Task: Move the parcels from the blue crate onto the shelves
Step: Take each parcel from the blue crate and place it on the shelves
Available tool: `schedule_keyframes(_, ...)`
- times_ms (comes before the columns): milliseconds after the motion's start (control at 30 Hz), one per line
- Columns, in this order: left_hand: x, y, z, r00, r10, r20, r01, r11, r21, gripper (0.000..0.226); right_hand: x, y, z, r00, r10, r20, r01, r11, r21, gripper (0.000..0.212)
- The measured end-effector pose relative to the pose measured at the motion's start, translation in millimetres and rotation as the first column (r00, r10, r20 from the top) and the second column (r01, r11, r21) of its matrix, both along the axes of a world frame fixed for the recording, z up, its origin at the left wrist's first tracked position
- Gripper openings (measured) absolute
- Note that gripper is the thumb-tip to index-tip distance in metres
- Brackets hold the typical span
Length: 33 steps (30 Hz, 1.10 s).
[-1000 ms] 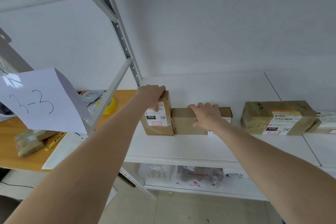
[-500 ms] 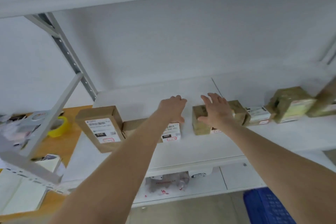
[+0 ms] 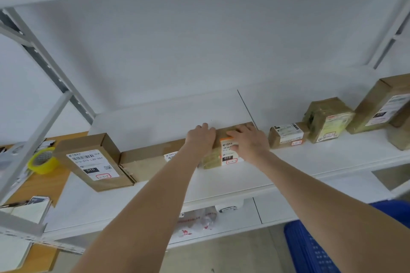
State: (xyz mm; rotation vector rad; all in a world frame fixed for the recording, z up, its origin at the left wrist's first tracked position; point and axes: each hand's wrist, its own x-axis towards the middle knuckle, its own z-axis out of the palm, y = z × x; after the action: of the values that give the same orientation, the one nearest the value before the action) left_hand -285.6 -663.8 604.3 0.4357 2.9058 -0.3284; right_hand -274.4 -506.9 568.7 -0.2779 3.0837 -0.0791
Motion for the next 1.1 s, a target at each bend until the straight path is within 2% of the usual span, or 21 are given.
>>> schedule_keyframes(67, 0.0, -1.4, 2.6, 0.999, 0.036, 0.023, -0.035, 0.998, -0.049, 0.053, 3.9, -5.5, 2.2, 0.998, 0.056, -0.013, -0.057, 0.998, -0.031, 0.051)
schedule_keyframes(133, -2.7, 5.6, 7.8, 0.997, 0.053, 0.048, -0.049, 0.996, -0.072, 0.07, 6.2, 0.9, 8.5, 0.997, 0.065, -0.048, -0.072, 0.985, -0.157, 0.052)
schedule_keyframes(233, -9.9, 33.3, 12.1, 1.0, -0.015, 0.01, 0.015, 1.0, 0.014, 0.086, 3.1, 38.6, 15.0, 0.979, -0.126, -0.16, 0.082, 0.963, -0.257, 0.046)
schedule_keyframes(333, -10.8, 74.4, 4.2, 0.997, -0.075, -0.027, 0.078, 0.991, 0.112, 0.086, -1.7, 92.6, 9.8, 0.969, -0.238, -0.061, 0.229, 0.965, -0.129, 0.047)
schedule_keyframes(400, -11.1, 98.0, -6.3, 0.998, -0.053, -0.022, 0.055, 0.992, 0.109, 0.087, -7.5, 120.8, 4.5, 0.974, -0.222, 0.036, 0.223, 0.974, -0.047, 0.057)
schedule_keyframes(467, -13.2, 112.5, -16.4, 1.0, 0.029, -0.004, -0.028, 0.995, 0.091, 0.09, -15.5, 140.4, -3.3, 0.978, -0.187, 0.097, 0.188, 0.982, -0.001, 0.077)
schedule_keyframes(533, -14.5, 119.3, -24.3, 0.995, 0.102, 0.007, -0.103, 0.993, 0.066, 0.086, -23.6, 153.4, -12.0, 0.978, -0.155, 0.142, 0.153, 0.988, 0.025, 0.088)
schedule_keyframes(633, -13.2, 119.8, -28.4, 0.992, 0.123, -0.005, -0.123, 0.992, 0.04, 0.073, -29.4, 159.0, -23.7, 0.982, -0.105, 0.158, 0.097, 0.994, 0.059, 0.078)
schedule_keyframes(767, -9.8, 115.8, -27.5, 0.993, 0.113, 0.009, -0.114, 0.992, 0.058, 0.075, -23.5, 140.5, -26.1, 0.991, -0.009, 0.135, 0.004, 1.0, 0.03, 0.059)
schedule_keyframes(1000, -7.8, 115.6, -25.0, 0.993, 0.108, 0.044, -0.11, 0.993, 0.042, 0.08, -16.3, 115.2, -26.4, 0.984, 0.059, 0.169, -0.062, 0.998, 0.012, 0.064)
schedule_keyframes(1100, -10.7, 124.2, -17.9, 0.992, 0.101, 0.07, -0.101, 0.995, -0.006, 0.097, -10.9, 122.1, -17.8, 0.988, 0.074, 0.134, -0.068, 0.996, -0.051, 0.07)
